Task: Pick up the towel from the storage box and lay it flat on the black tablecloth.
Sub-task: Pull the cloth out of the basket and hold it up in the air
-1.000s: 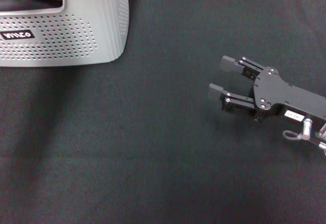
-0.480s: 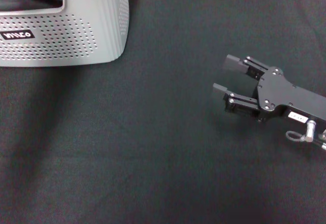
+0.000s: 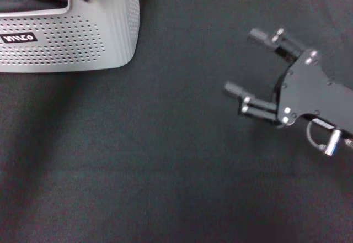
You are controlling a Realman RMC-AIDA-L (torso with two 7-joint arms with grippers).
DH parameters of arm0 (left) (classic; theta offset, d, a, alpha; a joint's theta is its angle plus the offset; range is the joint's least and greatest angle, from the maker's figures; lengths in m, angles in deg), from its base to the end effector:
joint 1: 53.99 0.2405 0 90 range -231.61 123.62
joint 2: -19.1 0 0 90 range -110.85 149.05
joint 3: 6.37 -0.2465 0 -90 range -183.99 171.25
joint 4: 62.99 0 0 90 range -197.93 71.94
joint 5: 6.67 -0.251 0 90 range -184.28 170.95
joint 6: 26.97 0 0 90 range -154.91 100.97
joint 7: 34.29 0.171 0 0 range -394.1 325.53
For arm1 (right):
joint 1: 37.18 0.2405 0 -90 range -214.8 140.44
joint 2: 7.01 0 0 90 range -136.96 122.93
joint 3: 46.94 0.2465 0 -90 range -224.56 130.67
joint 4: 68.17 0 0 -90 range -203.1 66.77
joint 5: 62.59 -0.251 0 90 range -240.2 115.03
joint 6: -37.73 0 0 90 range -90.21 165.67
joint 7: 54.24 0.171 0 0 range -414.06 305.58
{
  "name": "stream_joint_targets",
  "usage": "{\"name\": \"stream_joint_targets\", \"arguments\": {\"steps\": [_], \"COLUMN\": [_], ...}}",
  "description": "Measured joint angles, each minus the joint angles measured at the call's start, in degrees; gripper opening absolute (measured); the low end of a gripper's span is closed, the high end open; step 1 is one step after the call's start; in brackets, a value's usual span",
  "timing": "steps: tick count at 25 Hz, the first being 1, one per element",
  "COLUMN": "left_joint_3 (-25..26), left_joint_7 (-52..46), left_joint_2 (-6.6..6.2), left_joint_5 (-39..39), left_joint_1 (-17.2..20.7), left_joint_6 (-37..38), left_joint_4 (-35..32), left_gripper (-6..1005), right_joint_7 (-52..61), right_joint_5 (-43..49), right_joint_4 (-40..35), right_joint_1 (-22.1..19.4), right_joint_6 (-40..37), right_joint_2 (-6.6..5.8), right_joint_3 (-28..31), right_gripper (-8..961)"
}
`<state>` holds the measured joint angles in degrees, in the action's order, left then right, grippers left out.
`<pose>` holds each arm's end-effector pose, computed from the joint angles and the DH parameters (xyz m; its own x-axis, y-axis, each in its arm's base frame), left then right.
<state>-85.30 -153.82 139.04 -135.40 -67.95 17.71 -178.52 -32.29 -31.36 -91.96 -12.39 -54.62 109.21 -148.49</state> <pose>-0.0274 0.3982 0.1453 0.9378 -0.2546 0.2362 0.1097 -0.4279 -0.8971 0.1932 0.3202 -0.0606 0.5276 0.4130 -0.7423 -0.0627 -0.8525 -0.5189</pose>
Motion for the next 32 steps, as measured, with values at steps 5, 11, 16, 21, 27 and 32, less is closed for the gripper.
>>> {"name": "stream_joint_targets", "arguments": {"steps": [5,11,16,21,27,32], "left_joint_3": [2.7,8.8,12.6,12.3,12.0,11.7], "left_joint_7": [0.3,1.0,1.9,2.1,2.2,2.2], "left_joint_2": [-0.10,-0.16,-0.16,-0.16,-0.16,-0.09], "left_joint_5": [8.5,19.4,27.4,28.3,28.8,28.8], "left_joint_1": [-1.2,-2.7,-2.9,-3.2,-4.0,-3.8], "left_joint_6": [5.3,15.1,20.7,21.9,23.0,23.2], "left_joint_4": [-0.4,-0.4,-0.4,-0.4,-0.2,-0.1], "left_gripper": [22,22,22,22,22,22], "right_joint_7": [-13.7,-26.1,-35.5,-37.1,-37.9,-38.2], "right_joint_5": [-8.7,-19.2,-27.5,-28.1,-30.6,-31.6], "right_joint_4": [-2.8,-3.9,-6.4,-8.0,-7.9,-7.6], "right_joint_1": [-2.6,-3.3,-3.1,-1.5,4.2,7.0], "right_joint_6": [-0.1,-1.7,-2.0,-0.6,4.4,6.0], "right_joint_2": [0.03,0.03,0.04,0.04,0.05,0.05], "right_joint_3": [-2.9,-7.4,-13.4,-13.5,-13.5,-13.6], "right_gripper": [727,701,676,602,563,559]}}
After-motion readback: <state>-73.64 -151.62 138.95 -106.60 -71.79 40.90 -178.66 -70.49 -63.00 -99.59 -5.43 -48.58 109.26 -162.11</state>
